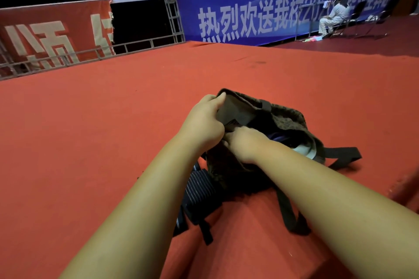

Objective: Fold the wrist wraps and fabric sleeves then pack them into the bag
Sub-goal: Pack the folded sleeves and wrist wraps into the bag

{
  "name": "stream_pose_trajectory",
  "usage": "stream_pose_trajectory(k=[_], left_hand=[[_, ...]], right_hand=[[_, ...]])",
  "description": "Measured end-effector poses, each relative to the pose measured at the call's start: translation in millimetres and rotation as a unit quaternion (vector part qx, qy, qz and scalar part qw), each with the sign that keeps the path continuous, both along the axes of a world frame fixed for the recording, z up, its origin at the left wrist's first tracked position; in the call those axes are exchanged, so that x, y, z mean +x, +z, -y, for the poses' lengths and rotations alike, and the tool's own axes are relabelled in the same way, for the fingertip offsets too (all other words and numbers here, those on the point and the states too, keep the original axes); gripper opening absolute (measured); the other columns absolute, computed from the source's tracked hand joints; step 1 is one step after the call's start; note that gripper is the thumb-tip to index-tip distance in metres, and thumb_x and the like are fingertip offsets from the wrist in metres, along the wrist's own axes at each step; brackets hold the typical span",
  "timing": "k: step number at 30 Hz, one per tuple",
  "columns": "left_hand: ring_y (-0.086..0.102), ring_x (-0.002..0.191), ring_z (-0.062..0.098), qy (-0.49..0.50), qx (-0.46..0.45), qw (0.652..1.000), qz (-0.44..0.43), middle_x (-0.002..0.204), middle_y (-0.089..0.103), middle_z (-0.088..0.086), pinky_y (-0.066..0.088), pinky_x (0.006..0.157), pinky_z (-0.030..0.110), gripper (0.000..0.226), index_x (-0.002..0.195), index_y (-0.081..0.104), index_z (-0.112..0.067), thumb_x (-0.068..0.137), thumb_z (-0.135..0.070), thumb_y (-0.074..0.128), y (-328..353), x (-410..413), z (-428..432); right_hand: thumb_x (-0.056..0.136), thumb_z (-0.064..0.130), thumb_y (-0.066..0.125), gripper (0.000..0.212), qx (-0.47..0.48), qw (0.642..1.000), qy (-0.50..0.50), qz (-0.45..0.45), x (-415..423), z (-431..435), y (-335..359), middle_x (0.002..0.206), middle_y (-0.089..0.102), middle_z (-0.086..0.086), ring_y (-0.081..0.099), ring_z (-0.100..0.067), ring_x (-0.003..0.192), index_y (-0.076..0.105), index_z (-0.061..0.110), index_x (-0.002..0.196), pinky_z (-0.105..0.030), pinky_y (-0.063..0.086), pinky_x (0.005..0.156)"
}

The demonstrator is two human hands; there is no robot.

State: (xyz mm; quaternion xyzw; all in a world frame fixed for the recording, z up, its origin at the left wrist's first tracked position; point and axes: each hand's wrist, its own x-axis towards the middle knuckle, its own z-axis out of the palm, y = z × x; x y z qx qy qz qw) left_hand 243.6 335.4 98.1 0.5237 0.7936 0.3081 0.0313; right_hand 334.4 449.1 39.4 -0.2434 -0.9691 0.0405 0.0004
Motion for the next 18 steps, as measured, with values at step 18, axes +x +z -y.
stream_pose_trajectory(k=[18], left_hand=[[0.034,0.148,0.029,0.005,-0.020,0.999,-0.038,0.167,0.039,-0.006,0.037,0.118,0.044,0.095,0.168,0.032,-0.028,0.083,0.014,0.033,-8.7,8.6,9.2]], right_hand=[[0.112,0.028,0.043,0.047,0.002,0.998,0.063,-0.024,7.8,10.4,-11.0,0.168,0.040,0.003,0.037,-0.027,0.153,0.048,0.034,0.158,-0.046,0.032,0.119]])
